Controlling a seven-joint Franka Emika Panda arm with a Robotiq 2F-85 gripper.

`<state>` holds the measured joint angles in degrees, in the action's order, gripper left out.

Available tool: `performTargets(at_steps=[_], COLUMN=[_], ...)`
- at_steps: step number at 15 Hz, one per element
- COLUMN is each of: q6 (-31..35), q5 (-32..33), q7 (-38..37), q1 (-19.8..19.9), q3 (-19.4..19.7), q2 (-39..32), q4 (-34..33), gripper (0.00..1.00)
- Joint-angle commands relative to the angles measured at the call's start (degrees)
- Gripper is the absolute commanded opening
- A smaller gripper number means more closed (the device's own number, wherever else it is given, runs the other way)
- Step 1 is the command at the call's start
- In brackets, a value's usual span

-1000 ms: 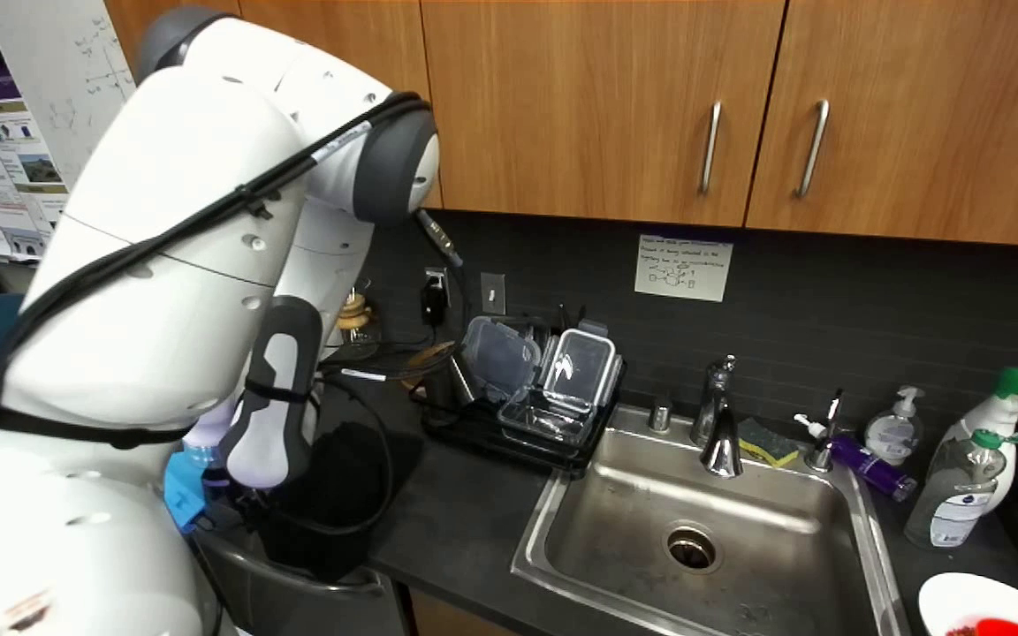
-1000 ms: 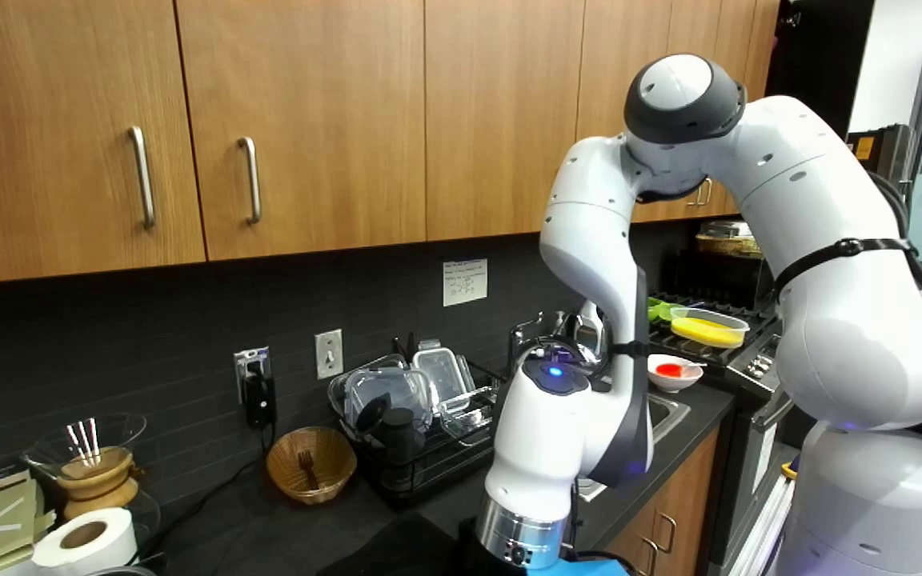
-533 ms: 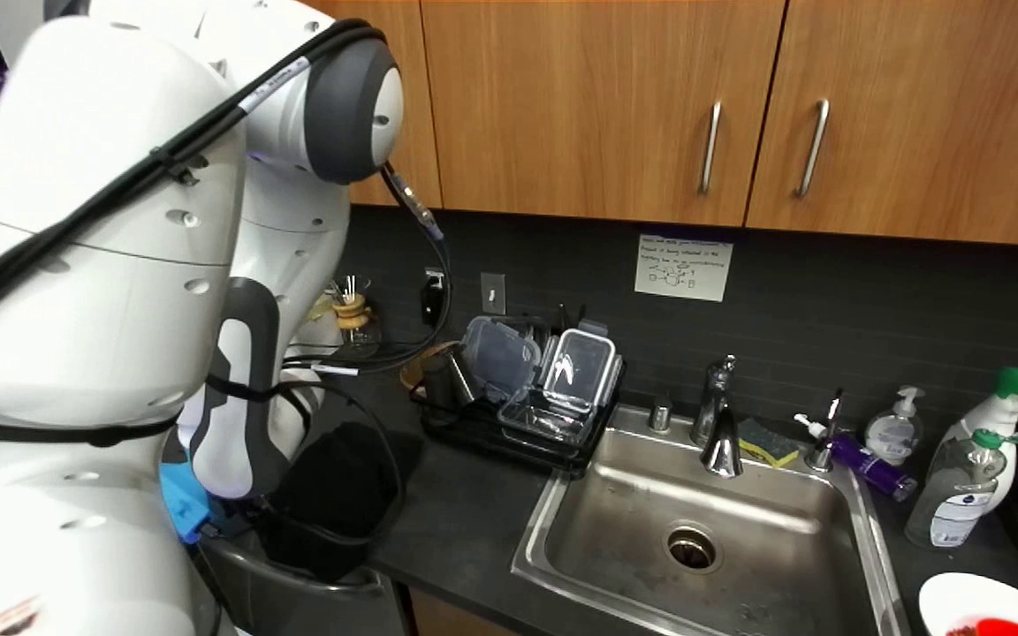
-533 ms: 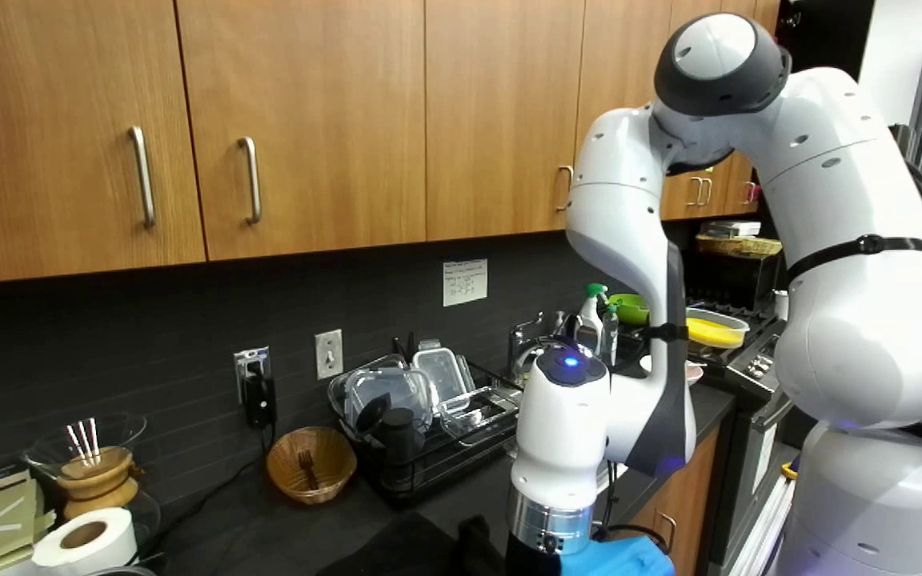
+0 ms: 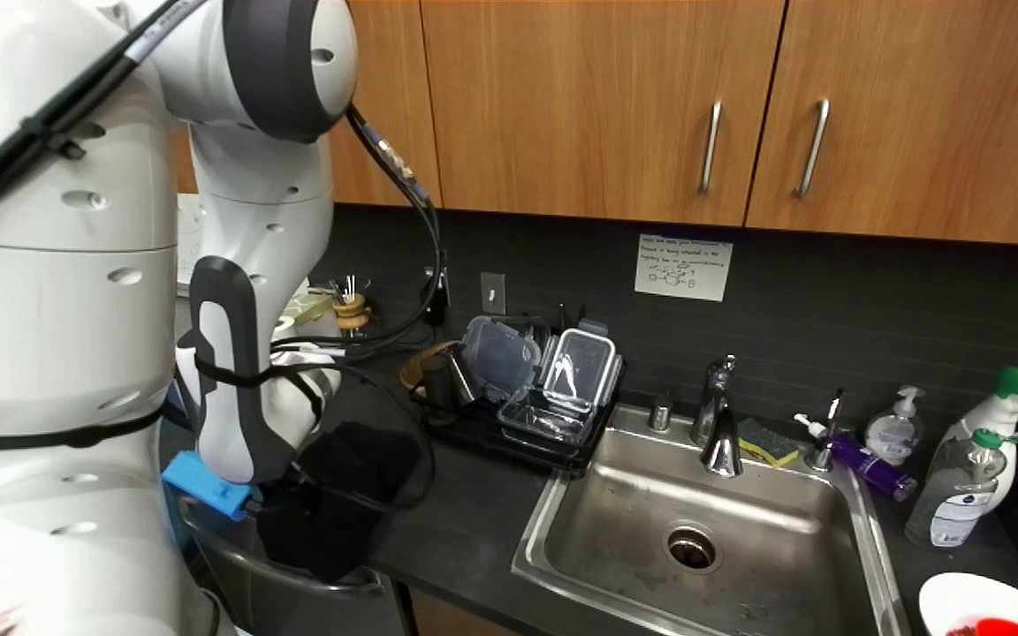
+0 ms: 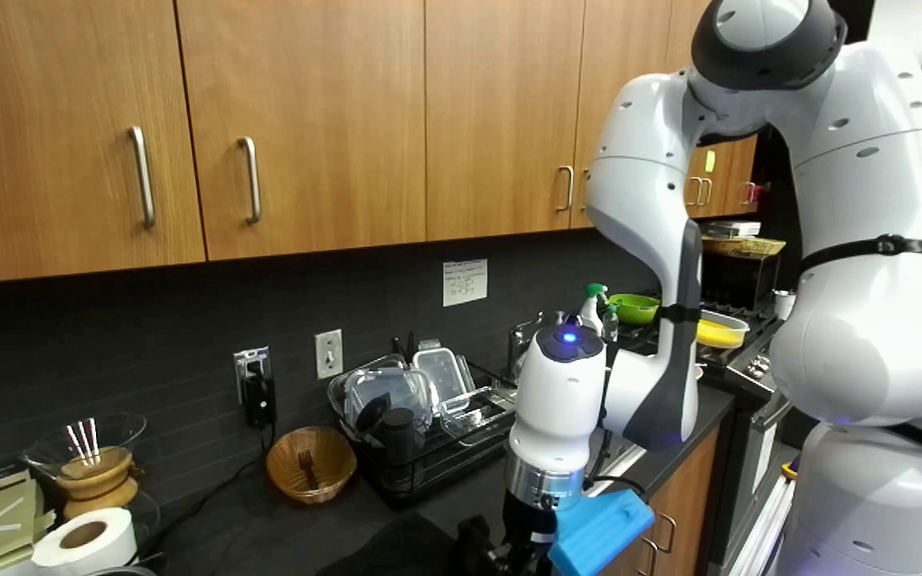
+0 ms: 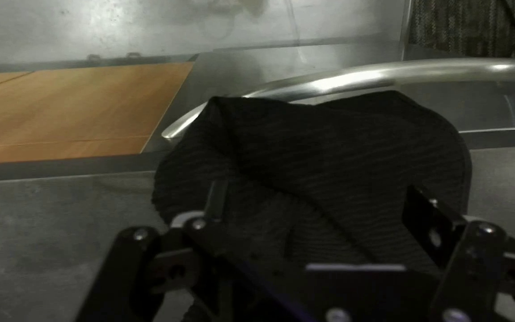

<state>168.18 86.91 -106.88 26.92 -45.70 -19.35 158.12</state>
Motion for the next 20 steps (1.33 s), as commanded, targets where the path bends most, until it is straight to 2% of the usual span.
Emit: performTargets(at_steps=[1, 13, 20], q6=[3.4, 5.2, 5.5], q5=[-1.4, 0.5, -2.3], q7=[4.8, 11.4, 18.3], q1=[2.8, 8.1, 10.0], q3=[-0.4, 3.3, 3.7], q2=[2.9, -0.2, 0.5], q4=[1.8, 0.7, 0.9], gripper=[1.0, 1.0, 1.0])
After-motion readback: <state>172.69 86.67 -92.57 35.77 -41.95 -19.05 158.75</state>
